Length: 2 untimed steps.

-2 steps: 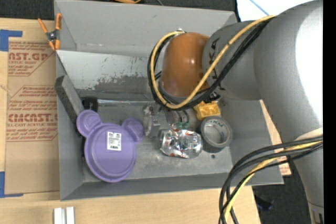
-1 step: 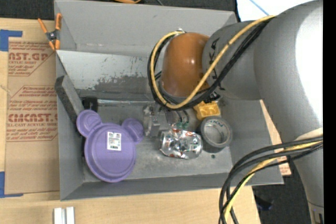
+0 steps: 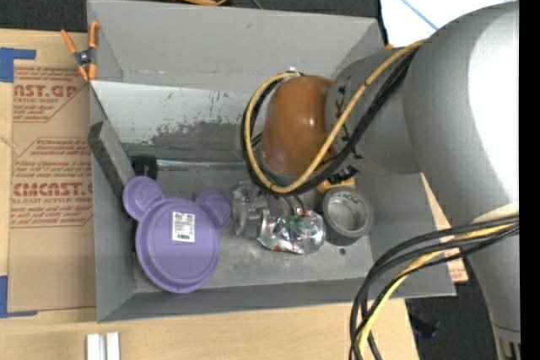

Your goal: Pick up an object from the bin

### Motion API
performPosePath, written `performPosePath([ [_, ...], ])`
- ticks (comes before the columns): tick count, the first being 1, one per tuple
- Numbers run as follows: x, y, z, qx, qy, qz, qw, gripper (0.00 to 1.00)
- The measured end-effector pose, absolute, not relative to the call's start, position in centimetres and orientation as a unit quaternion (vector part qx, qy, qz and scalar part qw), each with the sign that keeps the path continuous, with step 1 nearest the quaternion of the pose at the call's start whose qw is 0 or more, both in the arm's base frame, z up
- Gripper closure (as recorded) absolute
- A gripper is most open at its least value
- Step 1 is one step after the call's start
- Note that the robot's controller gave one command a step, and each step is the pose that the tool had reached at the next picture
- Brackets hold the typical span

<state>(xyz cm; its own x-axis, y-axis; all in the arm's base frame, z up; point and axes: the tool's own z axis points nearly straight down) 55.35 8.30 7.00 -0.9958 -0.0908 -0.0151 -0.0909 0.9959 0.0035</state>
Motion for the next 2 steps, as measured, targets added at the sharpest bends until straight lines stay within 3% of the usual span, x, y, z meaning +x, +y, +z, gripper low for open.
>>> performPosePath([
  [1,54.12,7.0,7.05,-0.092,0.996,0.002,0.011,1.0],
  [2,54.13,6.99,7.06,-0.093,0.996,0.002,0.011,1.0],
])
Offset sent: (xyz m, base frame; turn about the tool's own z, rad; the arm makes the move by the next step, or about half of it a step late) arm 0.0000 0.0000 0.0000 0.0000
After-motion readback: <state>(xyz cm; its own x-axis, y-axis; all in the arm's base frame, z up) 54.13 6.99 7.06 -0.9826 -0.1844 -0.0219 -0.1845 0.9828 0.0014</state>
